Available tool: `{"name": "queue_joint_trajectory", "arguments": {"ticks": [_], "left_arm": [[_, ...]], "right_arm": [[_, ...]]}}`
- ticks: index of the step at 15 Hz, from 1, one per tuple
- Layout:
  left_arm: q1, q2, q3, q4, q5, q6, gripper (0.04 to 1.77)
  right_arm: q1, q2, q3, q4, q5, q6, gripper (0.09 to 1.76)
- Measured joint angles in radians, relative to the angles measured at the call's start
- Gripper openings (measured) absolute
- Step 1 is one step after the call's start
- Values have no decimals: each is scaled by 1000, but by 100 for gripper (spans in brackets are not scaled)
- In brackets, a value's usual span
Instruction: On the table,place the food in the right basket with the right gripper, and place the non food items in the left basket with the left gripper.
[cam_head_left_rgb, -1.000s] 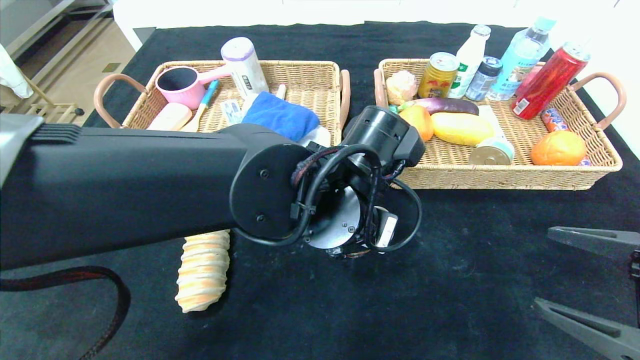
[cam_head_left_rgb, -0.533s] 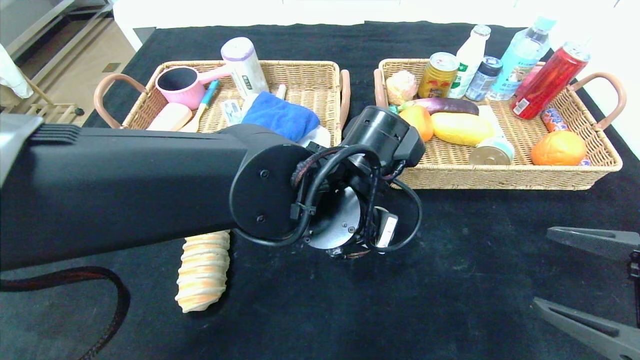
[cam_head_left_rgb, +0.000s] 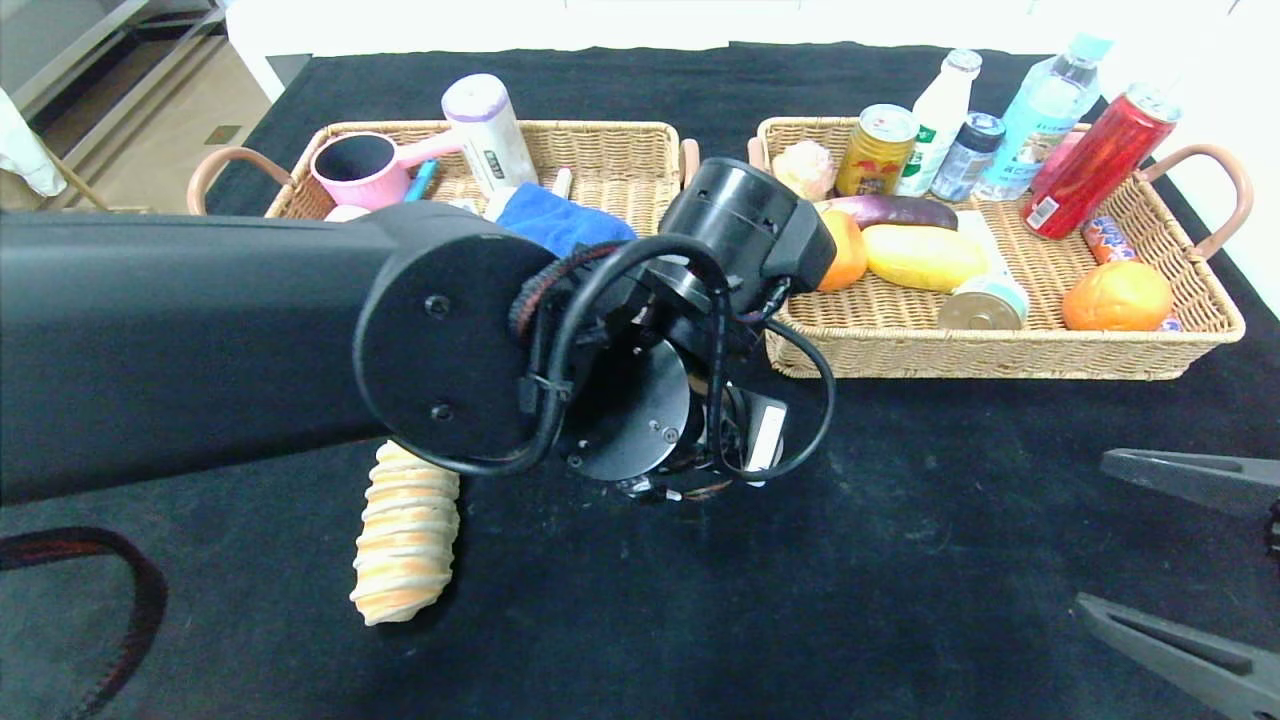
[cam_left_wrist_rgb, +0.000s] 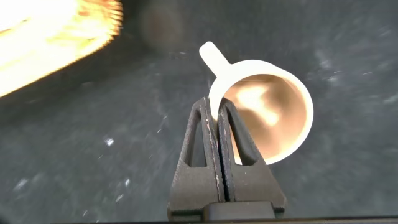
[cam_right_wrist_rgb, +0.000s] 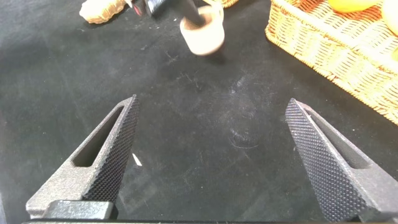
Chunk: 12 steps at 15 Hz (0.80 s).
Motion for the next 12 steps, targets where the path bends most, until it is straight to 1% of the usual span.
{"name": "queue_joint_trajectory", "arguments": {"ticks": [3,6,10,12], "left_arm": [[1,-87,40,0,-38,-24,12],[24,-172,95,-2,-44,-26,12],[111,-264,153,-5,-63,-25,12],[166,-293,173,-31,-63,-25,12]], "right_arm": [[3,2,2,0,0,-1,171],[8,7,3,3,-1,-3,171],[9,19,3,3,-2,-7,171],[9,22,4,3,-3,-8,171]]}}
